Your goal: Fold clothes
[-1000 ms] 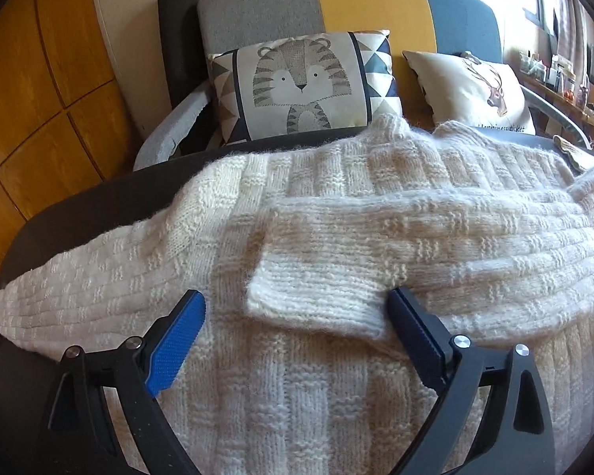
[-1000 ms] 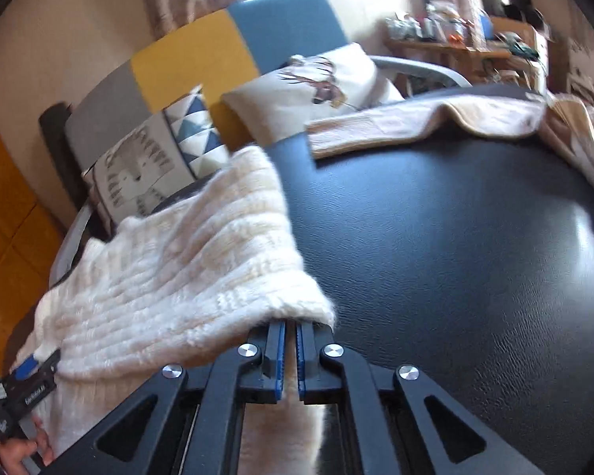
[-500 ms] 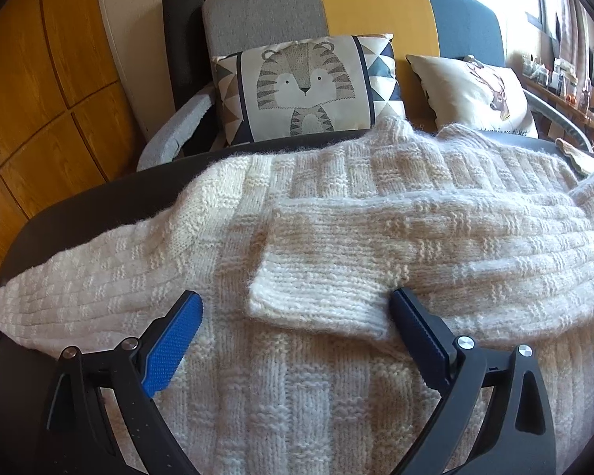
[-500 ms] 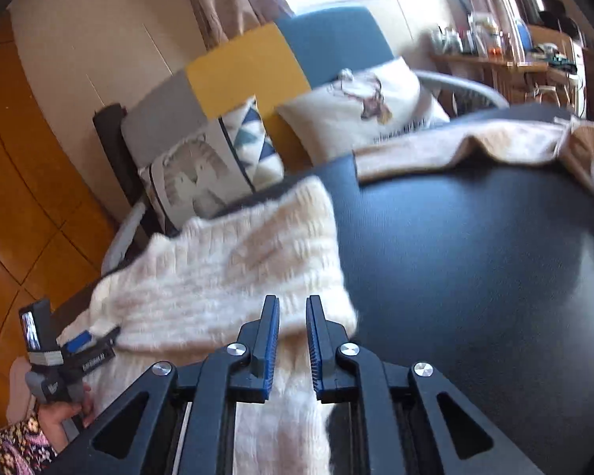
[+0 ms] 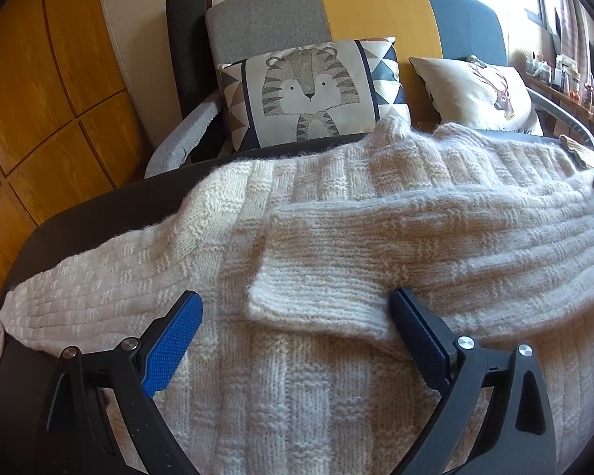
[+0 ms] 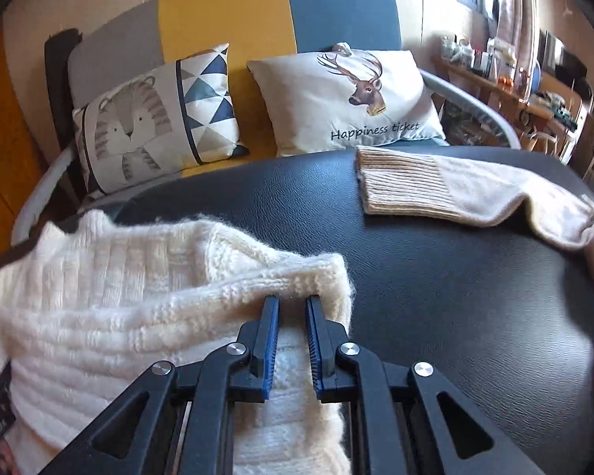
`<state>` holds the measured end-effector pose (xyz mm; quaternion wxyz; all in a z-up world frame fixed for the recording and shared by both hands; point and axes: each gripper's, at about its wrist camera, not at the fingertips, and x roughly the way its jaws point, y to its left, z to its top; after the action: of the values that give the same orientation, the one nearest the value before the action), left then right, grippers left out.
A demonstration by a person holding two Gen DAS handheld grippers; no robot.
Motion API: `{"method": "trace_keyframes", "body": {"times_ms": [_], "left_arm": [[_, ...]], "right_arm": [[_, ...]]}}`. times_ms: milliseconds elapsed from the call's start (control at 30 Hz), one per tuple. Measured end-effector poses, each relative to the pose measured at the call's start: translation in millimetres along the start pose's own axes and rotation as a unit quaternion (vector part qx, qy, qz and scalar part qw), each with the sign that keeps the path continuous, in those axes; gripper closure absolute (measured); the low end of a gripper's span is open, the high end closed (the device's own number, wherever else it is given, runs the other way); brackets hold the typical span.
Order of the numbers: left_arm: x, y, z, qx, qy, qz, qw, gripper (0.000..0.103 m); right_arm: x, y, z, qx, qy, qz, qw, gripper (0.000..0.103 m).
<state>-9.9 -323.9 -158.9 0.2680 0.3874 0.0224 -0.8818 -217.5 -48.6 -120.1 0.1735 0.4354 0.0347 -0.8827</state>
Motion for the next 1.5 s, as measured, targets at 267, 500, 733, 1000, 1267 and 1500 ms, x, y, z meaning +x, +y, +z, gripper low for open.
{"method": "trace_keyframes", "body": {"times_ms": [267,500,733,1000,1267,1500], "left_arm": [[3.3,5.1,-1.3,-0.016,0.007,-0.017,0.9997,0.005],[5.0,5.3,-1.7,-0.021,0.008,-0.021,0.9995,0.004],[4.6,6.3,-1.6,-0.023,0.009,-0.022,0.9995,0.004],[5.3,7.4,-0.4,-0.025,0.013,-0.021,0.9994,0.002],[3.9,25.7,2.0,-0.071,0.046,-0.056,0.9949,0.002],[-4.5,9.9,3.2,-0.018,0.031,0.018,0.9992,0.002]], "right_arm": [[10.2,-2.4,-4.4,-0.048,-0.011,-0.058,0.997,0.086],[-22.3,-8.3,-0.2,-0.012,-0.021,-0.011,1.0,0.084],[-57.9,44.5,-18.5,-0.052,-0.04,0.058,0.996,0.082],[-28.8,58.2,-45.9,-0.086,-0.029,0.015,0.996,0.081],[-29.9,65.6,-47.3,-0.107,-0.04,-0.017,0.993,0.081],[-29.3,61.7,-47.5,-0.093,-0.039,0.0,0.995,0.08]]}}
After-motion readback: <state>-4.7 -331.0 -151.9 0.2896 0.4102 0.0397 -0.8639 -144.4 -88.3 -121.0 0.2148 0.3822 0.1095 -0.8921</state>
